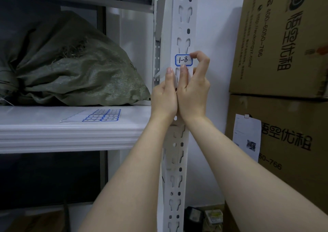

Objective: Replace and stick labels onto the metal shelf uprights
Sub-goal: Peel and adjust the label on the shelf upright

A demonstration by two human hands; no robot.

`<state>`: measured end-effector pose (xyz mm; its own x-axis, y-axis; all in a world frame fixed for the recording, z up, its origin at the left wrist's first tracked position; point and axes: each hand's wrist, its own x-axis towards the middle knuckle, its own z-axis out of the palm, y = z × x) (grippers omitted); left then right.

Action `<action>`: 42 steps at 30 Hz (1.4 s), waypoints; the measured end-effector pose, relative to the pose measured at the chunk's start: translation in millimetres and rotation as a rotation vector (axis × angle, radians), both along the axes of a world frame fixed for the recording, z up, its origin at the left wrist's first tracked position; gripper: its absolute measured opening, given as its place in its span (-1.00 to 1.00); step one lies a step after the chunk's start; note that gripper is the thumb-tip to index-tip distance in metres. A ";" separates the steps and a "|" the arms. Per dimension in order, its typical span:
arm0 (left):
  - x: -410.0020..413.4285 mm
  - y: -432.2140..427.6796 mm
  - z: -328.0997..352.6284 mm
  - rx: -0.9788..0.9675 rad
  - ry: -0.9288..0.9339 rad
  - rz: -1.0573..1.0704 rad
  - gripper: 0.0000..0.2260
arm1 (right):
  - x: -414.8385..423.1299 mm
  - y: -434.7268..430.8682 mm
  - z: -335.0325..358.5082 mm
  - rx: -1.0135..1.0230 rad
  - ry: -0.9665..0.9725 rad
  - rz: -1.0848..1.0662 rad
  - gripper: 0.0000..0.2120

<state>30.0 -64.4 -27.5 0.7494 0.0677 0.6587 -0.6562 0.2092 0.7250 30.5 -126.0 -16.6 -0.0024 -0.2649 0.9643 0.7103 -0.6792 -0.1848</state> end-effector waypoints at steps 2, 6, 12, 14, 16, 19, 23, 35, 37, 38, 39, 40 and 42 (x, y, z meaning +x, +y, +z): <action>-1.0 0.2 0.2 0.004 0.010 -0.004 -0.39 | 0.8 -0.3 0.3 0.002 0.001 -0.003 -0.80; -4.1 -0.2 1.8 -0.013 0.032 -0.018 -0.49 | 2.7 -1.2 -0.3 0.016 0.003 -0.002 -0.83; -5.1 -0.8 1.9 -0.033 0.048 -0.036 -0.57 | 3.2 -1.8 -1.9 0.023 0.006 0.029 -0.78; -5.8 -0.9 1.6 -0.035 0.047 -0.037 -0.58 | 2.3 -2.0 -1.2 0.015 0.006 0.024 -0.76; -6.7 -0.9 1.6 -0.034 0.044 -0.036 -0.57 | 1.9 -1.8 -0.5 0.016 0.007 0.019 -0.77; -5.7 -0.8 2.0 -0.029 0.045 -0.034 -0.55 | 1.2 -0.6 -0.4 0.017 0.001 0.019 -0.78; -5.0 -0.3 1.9 -0.023 0.059 -0.042 -0.57 | 1.7 -1.4 -0.3 0.023 0.002 0.035 -0.78; -6.8 -0.2 2.0 -0.029 0.038 -0.060 -0.61 | -0.4 -0.1 -2.0 0.038 0.045 0.077 -0.81; -6.7 -0.2 2.0 -0.033 0.036 -0.065 -0.61 | -0.7 -0.3 -1.8 0.029 0.038 0.076 -0.78; -6.9 -0.3 2.1 -0.033 0.038 -0.061 -0.61 | -0.8 -0.2 -1.7 0.027 0.035 0.075 -0.77; -6.3 -0.9 2.2 -0.031 0.040 -0.056 -0.61 | -0.6 -0.4 -1.6 0.027 0.034 0.075 -0.76; -5.6 -1.2 2.4 -0.027 0.043 -0.051 -0.61 | -0.6 -0.7 -1.6 0.027 0.034 0.077 -0.76; -4.9 -2.3 2.2 -0.028 0.039 -0.039 -0.60 | -0.2 -1.3 -1.7 0.031 0.042 0.079 -0.77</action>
<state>25.1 -66.7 -25.4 0.7768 0.0556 0.6273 -0.6186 0.2546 0.7433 30.3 -127.3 -18.3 0.0604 -0.2927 0.9543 0.7524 -0.6149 -0.2362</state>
